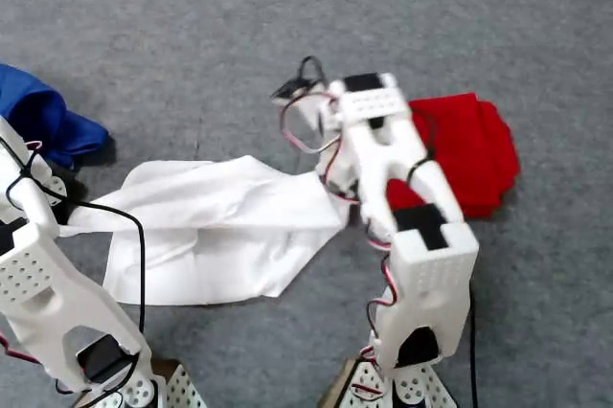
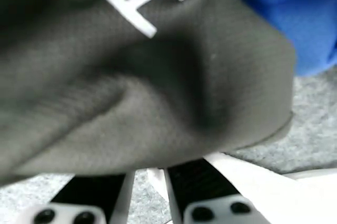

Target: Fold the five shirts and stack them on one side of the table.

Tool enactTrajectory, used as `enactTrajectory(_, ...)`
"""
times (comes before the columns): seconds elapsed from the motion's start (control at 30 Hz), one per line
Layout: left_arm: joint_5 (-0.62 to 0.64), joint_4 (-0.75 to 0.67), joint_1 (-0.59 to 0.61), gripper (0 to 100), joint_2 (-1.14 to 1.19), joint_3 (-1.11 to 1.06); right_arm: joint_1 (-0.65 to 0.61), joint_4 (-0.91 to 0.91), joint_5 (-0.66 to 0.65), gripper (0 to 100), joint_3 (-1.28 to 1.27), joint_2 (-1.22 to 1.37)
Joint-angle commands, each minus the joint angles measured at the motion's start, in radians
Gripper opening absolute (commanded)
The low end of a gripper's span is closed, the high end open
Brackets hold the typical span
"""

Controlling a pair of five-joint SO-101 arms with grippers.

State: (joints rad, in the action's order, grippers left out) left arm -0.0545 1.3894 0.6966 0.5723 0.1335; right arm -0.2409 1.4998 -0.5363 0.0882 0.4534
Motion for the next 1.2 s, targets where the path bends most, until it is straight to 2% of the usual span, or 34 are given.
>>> enactTrajectory(0.0,-0.006,-0.066,-0.018,2,-0.008,0.012,-0.008,0.101,-0.009,26.0,0.117,-0.001)
enactTrajectory(0.23,-0.006,-0.066,-0.018,2,-0.008,0.012,-0.119,0.244,-0.003,26.0,0.243,-0.001)
enactTrajectory(0.53,-0.006,-0.066,-0.018,2,-0.008,0.012,-0.242,0.175,0.048,26.0,0.191,0.007)
enactTrajectory(0.77,-0.006,-0.066,-0.018,2,-0.008,0.012,-0.211,0.043,0.048,26.0,0.093,0.007)
enactTrajectory(0.97,-0.006,-0.066,-0.018,2,-0.008,0.012,-0.156,-0.015,0.043,26.0,0.087,0.008)
enactTrajectory(1.17,-0.006,-0.066,-0.018,2,-0.008,0.012,-0.174,-0.020,0.048,26.0,0.093,0.077)
